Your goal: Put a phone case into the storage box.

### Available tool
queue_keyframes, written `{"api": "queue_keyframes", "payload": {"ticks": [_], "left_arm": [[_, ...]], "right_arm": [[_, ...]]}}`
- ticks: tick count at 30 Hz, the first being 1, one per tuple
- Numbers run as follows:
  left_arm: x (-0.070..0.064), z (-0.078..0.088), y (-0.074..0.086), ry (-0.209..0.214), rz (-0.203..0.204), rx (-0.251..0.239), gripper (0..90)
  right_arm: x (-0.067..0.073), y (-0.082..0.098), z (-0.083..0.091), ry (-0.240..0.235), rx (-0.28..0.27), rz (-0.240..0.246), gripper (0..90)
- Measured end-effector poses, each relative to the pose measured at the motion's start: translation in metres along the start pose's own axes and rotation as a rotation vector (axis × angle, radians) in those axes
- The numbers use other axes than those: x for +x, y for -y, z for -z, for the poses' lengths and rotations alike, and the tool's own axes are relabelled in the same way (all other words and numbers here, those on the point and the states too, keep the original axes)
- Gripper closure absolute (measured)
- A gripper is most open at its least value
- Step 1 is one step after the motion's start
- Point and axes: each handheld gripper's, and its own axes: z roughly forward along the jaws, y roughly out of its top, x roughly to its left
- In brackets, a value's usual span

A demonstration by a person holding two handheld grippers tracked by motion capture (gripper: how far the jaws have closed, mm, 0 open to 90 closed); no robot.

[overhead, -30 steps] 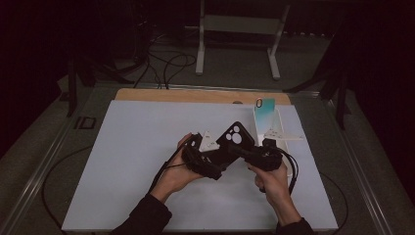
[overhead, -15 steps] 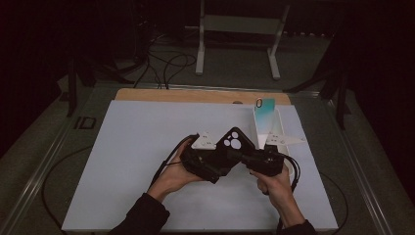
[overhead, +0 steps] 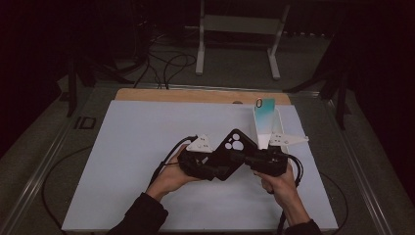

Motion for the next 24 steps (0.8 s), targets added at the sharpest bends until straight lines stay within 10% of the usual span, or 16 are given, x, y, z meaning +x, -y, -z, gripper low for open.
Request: {"api": "queue_keyframes", "payload": {"ticks": [12, 18, 24], "left_arm": [[-0.0035, -0.0032, 0.0006, 0.013, -0.013, 0.018, 76.8], [-0.0091, -0.0042, -0.0005, -0.096, -0.070, 0.027, 79.6], [-0.0054, -0.0010, -0.0006, -0.174, -0.041, 0.015, 80.0]], "right_arm": [[-0.0037, 0.0013, 0.0005, 0.094, 0.068, 0.033, 50.6], [0.0017, -0.0001, -0.0049, 0.219, 0.073, 0.052, 27.3], [-0.0004, -0.0004, 0.0008, 0.267, 0.027, -0.016, 20.4]]}}
